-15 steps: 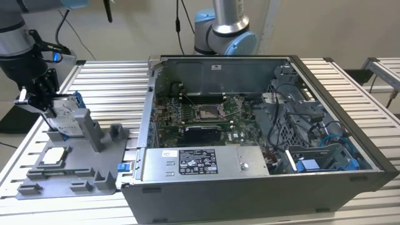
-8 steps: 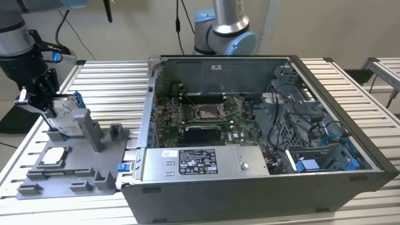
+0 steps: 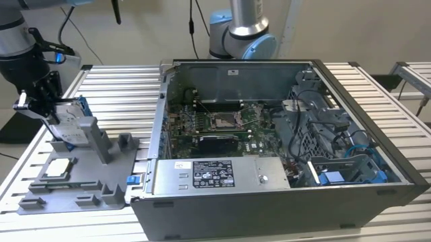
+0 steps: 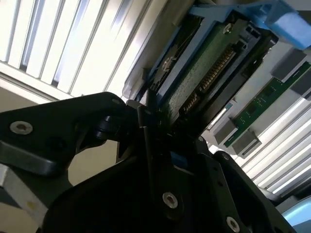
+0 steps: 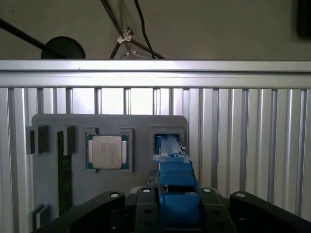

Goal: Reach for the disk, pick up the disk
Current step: 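Pick up the disk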

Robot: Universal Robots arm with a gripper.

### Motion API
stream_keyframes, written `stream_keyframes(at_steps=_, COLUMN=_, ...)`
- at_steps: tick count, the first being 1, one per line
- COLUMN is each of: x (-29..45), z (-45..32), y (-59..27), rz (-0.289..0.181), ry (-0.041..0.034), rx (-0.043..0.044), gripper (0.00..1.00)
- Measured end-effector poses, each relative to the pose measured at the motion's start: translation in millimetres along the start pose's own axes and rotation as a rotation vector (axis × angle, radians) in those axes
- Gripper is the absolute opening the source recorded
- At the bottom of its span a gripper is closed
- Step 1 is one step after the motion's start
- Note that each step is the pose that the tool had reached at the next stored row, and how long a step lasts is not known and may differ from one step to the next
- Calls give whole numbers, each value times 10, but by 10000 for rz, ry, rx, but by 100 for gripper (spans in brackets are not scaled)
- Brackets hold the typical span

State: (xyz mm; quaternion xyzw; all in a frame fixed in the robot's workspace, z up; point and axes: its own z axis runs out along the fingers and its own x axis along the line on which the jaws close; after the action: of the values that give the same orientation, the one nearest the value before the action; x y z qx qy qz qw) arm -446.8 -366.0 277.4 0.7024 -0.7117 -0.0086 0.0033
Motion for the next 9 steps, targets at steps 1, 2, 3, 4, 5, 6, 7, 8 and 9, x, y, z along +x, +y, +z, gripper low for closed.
stream_keyframes(at_steps=1, x=0, z=-21, y=0, rz=0, ry=7, rx=-1, gripper=0)
stream_keyframes(at_steps=2, x=0, z=-42, y=1, rz=0, ry=13, rx=0, gripper=0)
stream_keyframes(at_steps=3, x=0, z=-69, y=1, rz=0, ry=21, rx=-1, gripper=0)
stream_keyframes(at_steps=4, x=-1, z=-99, y=2, rz=0, ry=31, rx=0, gripper=0)
stream_keyframes(at_steps=5, x=-1, z=-132, y=2, rz=1, ry=46, rx=0, gripper=0)
stream_keyframes(at_steps=6, x=-1, z=-167, y=3, rz=1, ry=68, rx=-1, gripper=0)
stream_keyframes(at_steps=7, x=-2, z=-199, y=4, rz=2, ry=87, rx=-1, gripper=0)
stream_keyframes(at_steps=8, x=-2, z=-233, y=4, rz=2, ry=106, rx=0, gripper=0)
stream_keyframes(at_steps=9, x=-2, z=-266, y=4, rz=2, ry=123, rx=0, gripper=0)
